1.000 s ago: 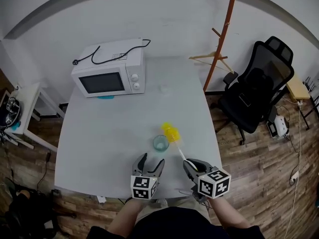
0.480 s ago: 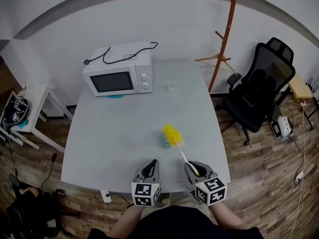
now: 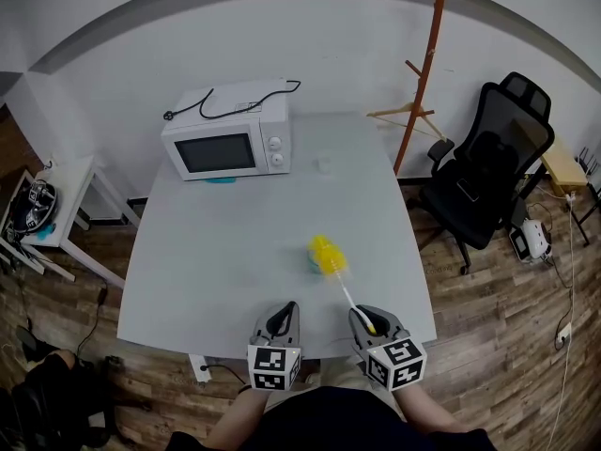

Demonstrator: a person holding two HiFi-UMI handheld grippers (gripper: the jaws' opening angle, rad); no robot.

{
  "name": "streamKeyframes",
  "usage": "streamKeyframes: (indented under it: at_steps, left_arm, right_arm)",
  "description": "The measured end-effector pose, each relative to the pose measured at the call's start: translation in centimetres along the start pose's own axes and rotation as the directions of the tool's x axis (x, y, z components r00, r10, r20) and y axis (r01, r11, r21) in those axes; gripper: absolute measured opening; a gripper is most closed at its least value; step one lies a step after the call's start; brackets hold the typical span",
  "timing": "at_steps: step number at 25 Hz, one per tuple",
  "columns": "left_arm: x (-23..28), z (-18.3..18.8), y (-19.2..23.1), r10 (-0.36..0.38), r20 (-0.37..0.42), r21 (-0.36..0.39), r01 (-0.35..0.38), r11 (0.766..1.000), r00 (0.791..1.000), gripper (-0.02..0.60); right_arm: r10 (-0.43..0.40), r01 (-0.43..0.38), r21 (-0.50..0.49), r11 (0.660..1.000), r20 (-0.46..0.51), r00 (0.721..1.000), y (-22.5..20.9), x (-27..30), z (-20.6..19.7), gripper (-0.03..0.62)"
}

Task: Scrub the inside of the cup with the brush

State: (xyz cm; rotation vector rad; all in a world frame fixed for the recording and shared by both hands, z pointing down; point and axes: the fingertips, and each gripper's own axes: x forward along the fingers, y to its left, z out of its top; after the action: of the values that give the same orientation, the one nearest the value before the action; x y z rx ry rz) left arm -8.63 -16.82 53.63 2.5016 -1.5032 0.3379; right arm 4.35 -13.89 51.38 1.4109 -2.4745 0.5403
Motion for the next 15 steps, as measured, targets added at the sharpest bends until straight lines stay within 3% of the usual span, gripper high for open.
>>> streamKeyframes:
  at_steps: [15]
  left_arm:
    - [-0.84, 0.51, -0.47, -0.026, 0.013, -0.019, 0.026, 0.999, 1.000, 0.017]
  right_arm:
    - [-0.008, 0.009, -0.019, 1.000, 0.019, 1.000, 0.32, -0.40, 0.15, 0.051]
